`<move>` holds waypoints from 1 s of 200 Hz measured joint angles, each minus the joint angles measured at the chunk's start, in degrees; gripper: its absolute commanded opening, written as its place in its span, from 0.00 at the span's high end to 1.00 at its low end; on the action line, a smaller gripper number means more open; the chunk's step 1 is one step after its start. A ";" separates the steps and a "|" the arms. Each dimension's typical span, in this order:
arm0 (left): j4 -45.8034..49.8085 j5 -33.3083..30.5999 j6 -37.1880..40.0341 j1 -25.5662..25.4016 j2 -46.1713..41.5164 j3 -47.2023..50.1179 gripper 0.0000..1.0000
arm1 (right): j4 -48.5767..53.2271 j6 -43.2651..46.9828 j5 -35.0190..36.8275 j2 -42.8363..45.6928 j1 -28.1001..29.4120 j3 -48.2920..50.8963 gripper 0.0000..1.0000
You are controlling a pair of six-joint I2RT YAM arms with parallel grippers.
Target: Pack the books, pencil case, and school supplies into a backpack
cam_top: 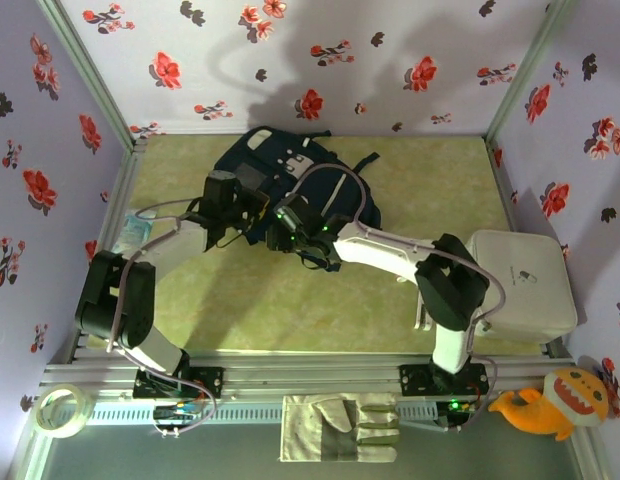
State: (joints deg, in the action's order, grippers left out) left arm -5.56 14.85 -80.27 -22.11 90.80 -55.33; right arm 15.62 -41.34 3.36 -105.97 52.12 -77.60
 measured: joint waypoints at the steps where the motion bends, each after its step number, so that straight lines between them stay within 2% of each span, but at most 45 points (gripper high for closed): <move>1: -0.02 0.09 0.17 -0.04 0.00 0.00 0.63 | -0.09 -0.04 0.11 -0.15 -0.02 0.00 0.51; 20: -0.48 0.92 0.57 -0.24 0.00 0.39 0.50 | -1.01 -0.15 2.40 -1.11 -0.92 0.09 0.51; 47: -1.05 2.29 3.30 0.42 -0.04 2.89 0.37 | -2.03 -0.02 5.46 -1.18 -2.58 1.88 0.50; 72: 1.40 3.89 8.07 2.86 -0.04 4.70 0.32 | -3.28 0.66 7.10 -0.83 -5.42 5.75 0.47; 99: 2.84 5.22 12.33 4.92 0.00 4.55 0.33 | -3.34 1.95 8.55 -0.07 -8.44 8.24 0.47; 112: 2.99 6.32 13.16 5.05 0.31 4.11 0.34 | -3.39 2.62 8.63 0.57 -9.14 8.46 0.47; 143: -0.07 9.40 12.28 4.98 3.63 1.95 0.45 | -3.85 3.41 8.46 2.71 -9.11 8.85 0.47; 200: -6.82 10.88 5.46 4.63 6.36 1.75 0.75 | -5.81 2.73 7.28 4.87 -9.11 9.97 0.47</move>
State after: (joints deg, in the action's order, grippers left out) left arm -12.38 25.74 -74.81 -17.47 97.17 -53.58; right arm 9.80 -38.61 10.63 -101.10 43.00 -67.64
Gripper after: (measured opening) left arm 0.298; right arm 0.532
